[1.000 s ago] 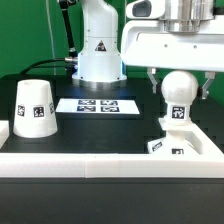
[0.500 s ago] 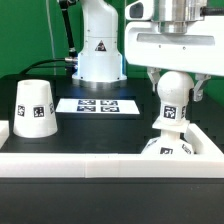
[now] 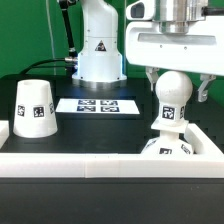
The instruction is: Assemble lamp
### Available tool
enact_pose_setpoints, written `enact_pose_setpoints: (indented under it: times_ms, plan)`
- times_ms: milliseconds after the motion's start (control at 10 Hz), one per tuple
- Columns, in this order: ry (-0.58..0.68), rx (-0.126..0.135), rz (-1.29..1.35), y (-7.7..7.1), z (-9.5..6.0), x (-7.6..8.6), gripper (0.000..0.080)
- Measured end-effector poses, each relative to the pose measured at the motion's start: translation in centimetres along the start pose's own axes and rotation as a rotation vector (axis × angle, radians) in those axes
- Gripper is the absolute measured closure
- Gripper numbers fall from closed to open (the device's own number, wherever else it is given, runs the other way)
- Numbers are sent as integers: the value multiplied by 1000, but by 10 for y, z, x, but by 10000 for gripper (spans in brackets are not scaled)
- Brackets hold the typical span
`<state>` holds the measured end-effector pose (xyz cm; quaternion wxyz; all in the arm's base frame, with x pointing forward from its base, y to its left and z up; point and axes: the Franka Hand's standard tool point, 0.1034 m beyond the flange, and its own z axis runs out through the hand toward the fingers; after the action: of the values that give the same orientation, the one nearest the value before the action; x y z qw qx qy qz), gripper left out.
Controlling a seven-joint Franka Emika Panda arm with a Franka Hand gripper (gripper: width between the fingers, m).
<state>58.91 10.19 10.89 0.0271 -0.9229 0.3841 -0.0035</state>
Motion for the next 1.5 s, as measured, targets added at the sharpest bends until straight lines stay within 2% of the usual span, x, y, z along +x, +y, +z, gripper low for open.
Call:
enact_pose_setpoints:
  times_ms: [100, 200, 300, 400, 500, 700, 800, 900, 1300, 1400, 1500]
  plan:
    - [26, -7, -96, 3, -2, -20, 101]
    - [45, 3, -184, 12, -4, -35, 101]
    - [54, 19, -234, 27, -7, -38, 101]
    - [43, 38, -245, 45, -10, -33, 101]
    - [38, 49, -283, 57, -12, -26, 101]
    - [42, 54, -335, 87, -15, 6, 101]
    - [34, 43, -332, 98, -11, 17, 101]
    - [23, 34, -314, 104, -8, 24, 101]
    - [25, 34, -330, 104, -7, 25, 101]
    - [28, 30, -348, 111, -7, 32, 101]
    - [26, 19, -413, 127, -5, 40, 101]
